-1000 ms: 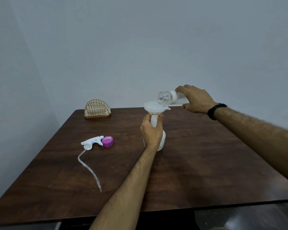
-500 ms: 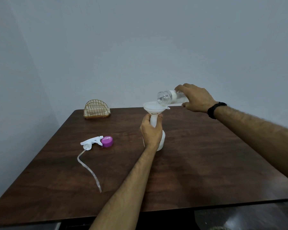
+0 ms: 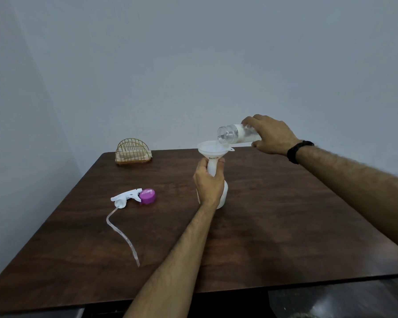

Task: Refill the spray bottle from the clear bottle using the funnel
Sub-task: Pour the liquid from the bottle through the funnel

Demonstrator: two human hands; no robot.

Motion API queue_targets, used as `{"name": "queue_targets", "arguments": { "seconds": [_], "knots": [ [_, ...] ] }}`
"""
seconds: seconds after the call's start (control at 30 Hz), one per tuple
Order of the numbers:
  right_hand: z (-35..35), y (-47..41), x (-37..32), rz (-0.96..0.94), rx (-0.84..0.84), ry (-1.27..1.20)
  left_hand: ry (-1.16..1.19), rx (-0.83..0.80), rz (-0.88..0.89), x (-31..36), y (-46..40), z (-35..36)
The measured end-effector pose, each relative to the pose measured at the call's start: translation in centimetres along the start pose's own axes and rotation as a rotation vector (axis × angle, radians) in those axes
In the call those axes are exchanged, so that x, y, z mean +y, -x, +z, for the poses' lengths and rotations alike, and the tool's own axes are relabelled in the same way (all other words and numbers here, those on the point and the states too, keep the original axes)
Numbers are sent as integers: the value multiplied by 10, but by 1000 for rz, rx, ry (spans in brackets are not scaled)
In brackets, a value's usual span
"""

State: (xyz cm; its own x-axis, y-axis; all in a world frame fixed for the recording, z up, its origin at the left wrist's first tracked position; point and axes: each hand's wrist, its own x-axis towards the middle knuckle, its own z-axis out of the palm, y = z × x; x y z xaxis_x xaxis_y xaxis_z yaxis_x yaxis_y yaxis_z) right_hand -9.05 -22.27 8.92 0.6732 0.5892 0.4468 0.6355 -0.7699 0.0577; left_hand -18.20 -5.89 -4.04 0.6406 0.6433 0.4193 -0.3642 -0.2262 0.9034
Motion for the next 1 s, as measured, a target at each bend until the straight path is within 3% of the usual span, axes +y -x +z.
{"name": "queue_targets", "arguments": {
  "seconds": [1.0],
  "knots": [
    [-1,0,0,-2,10,18,6,-15,-4,3,0,-2]
  ]
}}
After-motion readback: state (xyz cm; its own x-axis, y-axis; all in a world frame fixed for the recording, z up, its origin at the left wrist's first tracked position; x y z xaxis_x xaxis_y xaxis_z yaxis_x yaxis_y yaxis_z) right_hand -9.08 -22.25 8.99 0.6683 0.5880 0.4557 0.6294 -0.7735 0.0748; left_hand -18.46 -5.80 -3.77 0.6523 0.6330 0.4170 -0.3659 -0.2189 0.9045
